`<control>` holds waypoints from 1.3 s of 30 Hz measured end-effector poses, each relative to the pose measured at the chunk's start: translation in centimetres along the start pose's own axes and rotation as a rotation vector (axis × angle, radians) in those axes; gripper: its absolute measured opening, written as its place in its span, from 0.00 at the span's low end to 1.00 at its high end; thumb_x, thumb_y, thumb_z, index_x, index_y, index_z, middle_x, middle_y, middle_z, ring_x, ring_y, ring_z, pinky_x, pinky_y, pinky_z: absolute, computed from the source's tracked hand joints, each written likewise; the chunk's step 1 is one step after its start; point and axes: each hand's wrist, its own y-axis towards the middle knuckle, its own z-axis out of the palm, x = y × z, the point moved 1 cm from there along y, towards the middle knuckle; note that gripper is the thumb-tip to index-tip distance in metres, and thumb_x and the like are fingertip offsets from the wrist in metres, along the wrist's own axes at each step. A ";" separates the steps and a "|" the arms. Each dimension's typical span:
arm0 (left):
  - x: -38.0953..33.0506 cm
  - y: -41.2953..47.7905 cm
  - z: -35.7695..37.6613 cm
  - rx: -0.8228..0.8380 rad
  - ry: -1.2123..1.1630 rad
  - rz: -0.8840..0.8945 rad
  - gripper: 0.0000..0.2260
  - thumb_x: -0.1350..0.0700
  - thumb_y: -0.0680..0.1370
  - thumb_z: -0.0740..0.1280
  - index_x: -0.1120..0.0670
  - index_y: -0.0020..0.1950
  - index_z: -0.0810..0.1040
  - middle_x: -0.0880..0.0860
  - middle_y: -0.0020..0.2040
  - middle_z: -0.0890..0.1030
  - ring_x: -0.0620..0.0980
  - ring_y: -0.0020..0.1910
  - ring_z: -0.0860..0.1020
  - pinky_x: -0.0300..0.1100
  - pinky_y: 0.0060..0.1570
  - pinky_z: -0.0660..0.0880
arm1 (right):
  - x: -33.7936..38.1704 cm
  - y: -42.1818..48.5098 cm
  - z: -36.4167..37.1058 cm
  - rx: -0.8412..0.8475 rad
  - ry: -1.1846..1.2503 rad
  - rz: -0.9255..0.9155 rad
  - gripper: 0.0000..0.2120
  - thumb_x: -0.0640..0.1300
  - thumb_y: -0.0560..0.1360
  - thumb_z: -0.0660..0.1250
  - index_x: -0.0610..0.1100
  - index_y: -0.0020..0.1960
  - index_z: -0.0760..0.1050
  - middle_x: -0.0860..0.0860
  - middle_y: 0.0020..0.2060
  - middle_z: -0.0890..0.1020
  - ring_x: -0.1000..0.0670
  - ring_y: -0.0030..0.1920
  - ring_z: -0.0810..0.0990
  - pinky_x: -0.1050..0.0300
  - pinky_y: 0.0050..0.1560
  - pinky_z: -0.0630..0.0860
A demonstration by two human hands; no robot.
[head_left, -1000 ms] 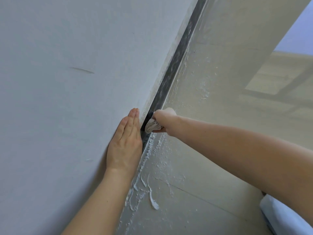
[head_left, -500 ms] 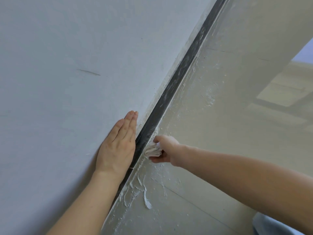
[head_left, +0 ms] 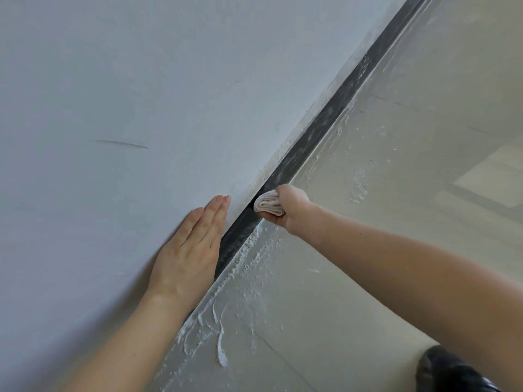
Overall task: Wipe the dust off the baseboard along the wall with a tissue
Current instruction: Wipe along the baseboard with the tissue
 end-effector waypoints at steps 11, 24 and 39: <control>-0.7 4.6 0.5 0.027 -0.043 -0.001 0.28 0.64 0.75 0.43 0.66 0.75 0.47 0.58 0.77 0.53 0.53 0.76 0.51 0.47 0.75 0.40 | 1.8 2.3 -5.1 -0.072 0.034 -0.059 0.08 0.43 0.78 0.59 0.41 0.45 0.73 0.42 0.45 0.80 0.42 0.48 0.83 0.45 0.51 0.81; -0.6 5.1 -0.2 0.089 -0.047 -0.008 0.27 0.63 0.75 0.47 0.66 0.74 0.57 0.57 0.77 0.56 0.52 0.75 0.55 0.46 0.75 0.43 | 2.5 5.9 -3.3 0.033 -0.085 -0.106 0.22 0.34 0.76 0.60 0.34 0.69 0.66 0.37 0.60 0.75 0.47 0.41 0.77 0.56 0.34 0.82; -0.7 5.4 -0.2 0.132 -0.029 0.000 0.29 0.60 0.74 0.54 0.65 0.75 0.56 0.57 0.77 0.55 0.52 0.76 0.54 0.46 0.74 0.44 | -1.4 2.2 -5.1 0.093 -0.074 0.055 0.17 0.35 0.72 0.62 0.35 0.60 0.69 0.39 0.50 0.79 0.41 0.47 0.83 0.50 0.41 0.83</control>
